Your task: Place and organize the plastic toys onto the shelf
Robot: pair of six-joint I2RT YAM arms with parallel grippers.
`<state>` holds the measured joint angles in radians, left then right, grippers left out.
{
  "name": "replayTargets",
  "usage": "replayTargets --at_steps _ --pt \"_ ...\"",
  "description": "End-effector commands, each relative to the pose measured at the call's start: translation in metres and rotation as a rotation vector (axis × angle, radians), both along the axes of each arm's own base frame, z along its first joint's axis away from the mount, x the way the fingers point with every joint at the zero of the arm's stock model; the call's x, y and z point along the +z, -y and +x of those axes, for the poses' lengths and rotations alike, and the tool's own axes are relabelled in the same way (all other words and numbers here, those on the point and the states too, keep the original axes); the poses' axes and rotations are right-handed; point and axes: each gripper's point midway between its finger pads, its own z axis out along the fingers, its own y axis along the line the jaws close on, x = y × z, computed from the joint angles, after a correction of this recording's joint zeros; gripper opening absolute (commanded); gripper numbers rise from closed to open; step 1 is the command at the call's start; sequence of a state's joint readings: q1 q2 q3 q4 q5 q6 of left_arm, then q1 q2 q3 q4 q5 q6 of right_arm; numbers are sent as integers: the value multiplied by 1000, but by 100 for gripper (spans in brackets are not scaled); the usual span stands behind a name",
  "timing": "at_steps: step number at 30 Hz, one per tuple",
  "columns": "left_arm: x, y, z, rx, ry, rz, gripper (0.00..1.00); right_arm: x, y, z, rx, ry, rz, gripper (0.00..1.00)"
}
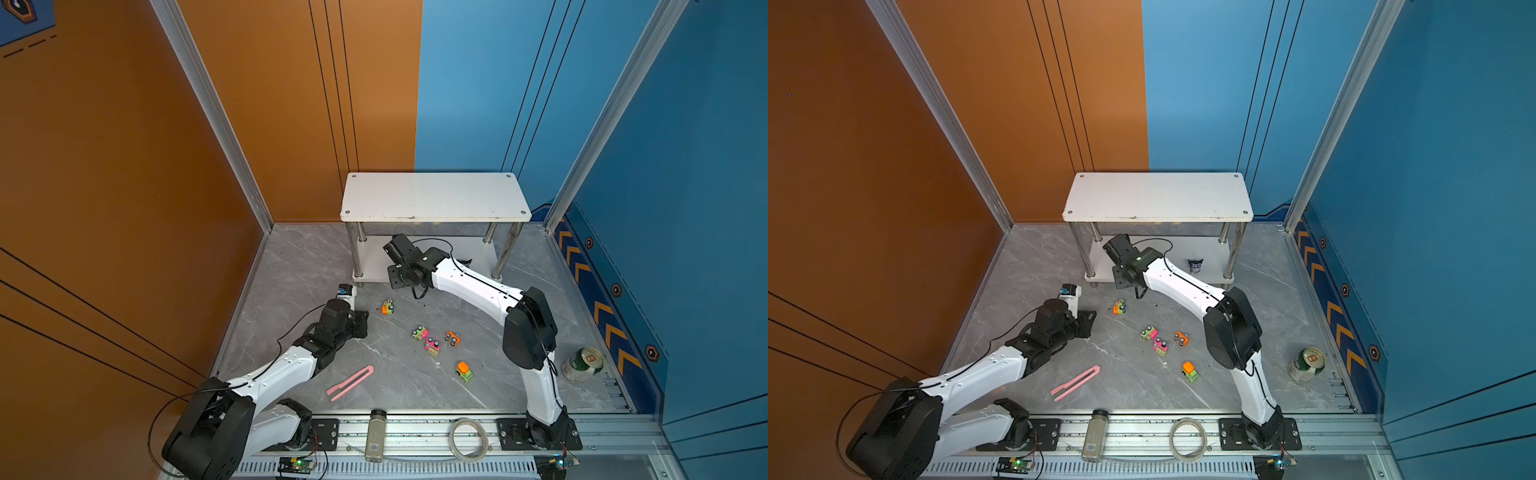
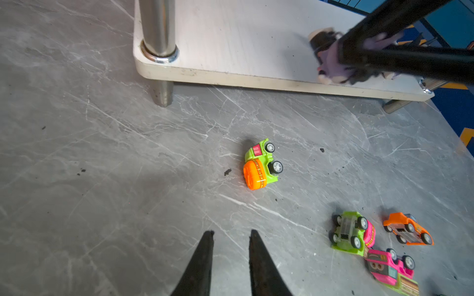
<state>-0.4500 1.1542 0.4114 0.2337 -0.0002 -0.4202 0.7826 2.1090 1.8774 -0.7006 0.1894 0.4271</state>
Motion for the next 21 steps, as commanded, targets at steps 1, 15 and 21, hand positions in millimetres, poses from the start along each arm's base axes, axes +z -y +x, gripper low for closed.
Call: replayTargets --at_steps 1,15,21 --pt "-2 -5 -4 6 -10 -9 27 -8 4 7 -42 -7 -41 17" --pt "-4 -2 -4 -7 -22 -33 27 -9 -3 22 -95 14 -10 17" --pt "-3 0 -3 -10 -22 -36 27 -7 -4 32 -118 33 -3 17"
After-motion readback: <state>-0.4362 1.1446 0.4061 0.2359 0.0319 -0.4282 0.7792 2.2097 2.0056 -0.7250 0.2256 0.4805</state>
